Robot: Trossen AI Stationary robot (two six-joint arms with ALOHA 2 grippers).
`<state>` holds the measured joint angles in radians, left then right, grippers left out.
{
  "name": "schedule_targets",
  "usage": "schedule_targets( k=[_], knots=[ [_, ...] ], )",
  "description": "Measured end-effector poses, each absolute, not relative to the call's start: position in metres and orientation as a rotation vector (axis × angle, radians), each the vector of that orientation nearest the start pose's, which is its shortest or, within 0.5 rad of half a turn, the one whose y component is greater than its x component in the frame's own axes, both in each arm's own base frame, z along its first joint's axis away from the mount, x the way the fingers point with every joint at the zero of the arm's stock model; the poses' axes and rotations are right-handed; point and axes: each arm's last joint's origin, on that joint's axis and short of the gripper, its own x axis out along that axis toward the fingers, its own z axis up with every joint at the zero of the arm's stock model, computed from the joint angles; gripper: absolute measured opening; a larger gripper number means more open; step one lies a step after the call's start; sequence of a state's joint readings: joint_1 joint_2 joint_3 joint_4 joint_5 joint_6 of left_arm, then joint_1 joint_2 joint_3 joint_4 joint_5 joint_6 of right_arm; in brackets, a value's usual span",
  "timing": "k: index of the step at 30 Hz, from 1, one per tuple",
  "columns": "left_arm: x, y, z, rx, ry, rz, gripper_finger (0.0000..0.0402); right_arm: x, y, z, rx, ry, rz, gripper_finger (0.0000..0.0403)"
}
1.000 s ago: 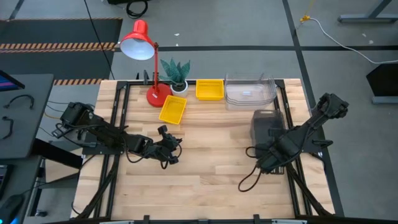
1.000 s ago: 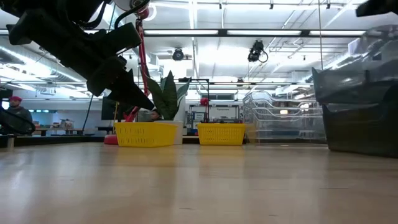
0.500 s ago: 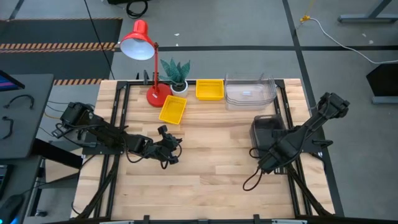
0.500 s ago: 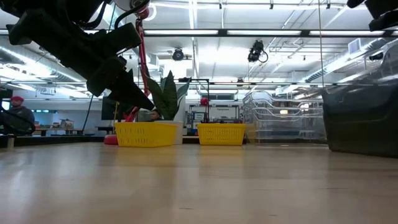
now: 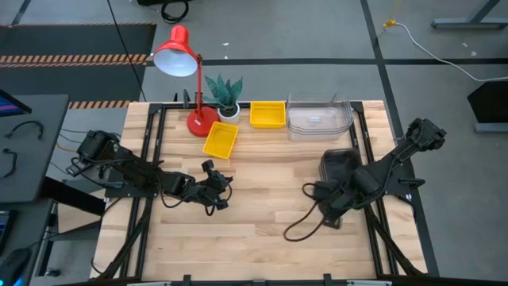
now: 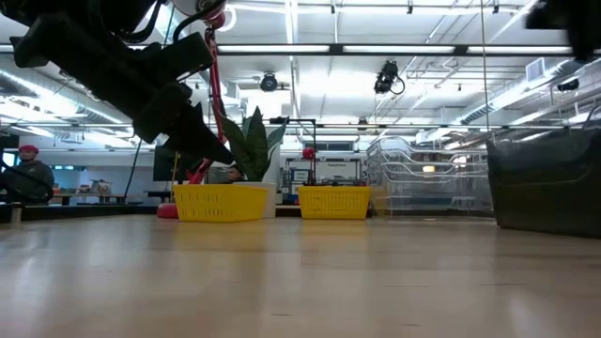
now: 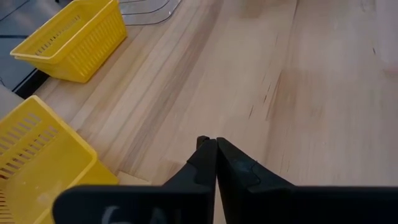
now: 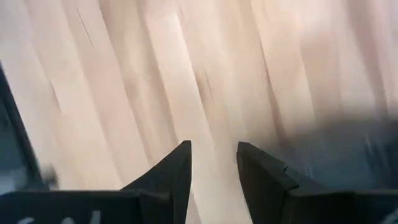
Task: Stack baskets by color
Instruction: Stack the bottom yellow bin on top of the top yellow bins
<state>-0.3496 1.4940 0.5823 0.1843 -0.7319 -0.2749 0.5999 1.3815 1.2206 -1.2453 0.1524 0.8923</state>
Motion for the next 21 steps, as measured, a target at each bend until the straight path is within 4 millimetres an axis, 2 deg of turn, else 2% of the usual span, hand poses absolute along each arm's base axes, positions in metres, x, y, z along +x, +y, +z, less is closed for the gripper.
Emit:
schedule_targets(
  k=[4, 6, 10, 12, 16, 19, 21],
  knots=[
    [0.255, -0.072, 0.151, 0.111, 0.563, 0.444, 0.0008, 0.225, 0.141, 0.275, 0.134, 1.05, -0.205, 0.0133],
    [0.255, -0.072, 0.151, 0.118, 0.565, 0.443, 0.0007, 0.235, 0.146, 0.263, 0.103, 0.977, -0.165, 0.0132],
    [0.252, -0.07, 0.154, 0.11, 0.552, 0.501, 0.0011, 0.247, 0.152, 0.223, 0.142, 0.997, -0.109, 0.0132],
    [0.249, -0.066, 0.164, 0.083, 0.532, 0.594, 0.0011, 0.25, 0.147, 0.2, 0.172, 1.043, -0.167, 0.0132],
    [0.242, -0.04, 0.186, -0.028, 0.579, 0.762, 0.0007, 0.257, 0.131, 0.168, 0.187, 1.076, -0.358, 0.0132],
    [0.244, -0.013, 0.2, -0.091, 0.633, 0.823, 0.0012, 0.266, 0.12, 0.159, 0.196, 1.039, -0.467, 0.0132],
    [0.247, 0.005, 0.202, -0.106, 0.7, 0.78, 0.0032, 0.271, 0.116, 0.158, 0.223, 0.989, -0.508, 0.0132]
  ],
)
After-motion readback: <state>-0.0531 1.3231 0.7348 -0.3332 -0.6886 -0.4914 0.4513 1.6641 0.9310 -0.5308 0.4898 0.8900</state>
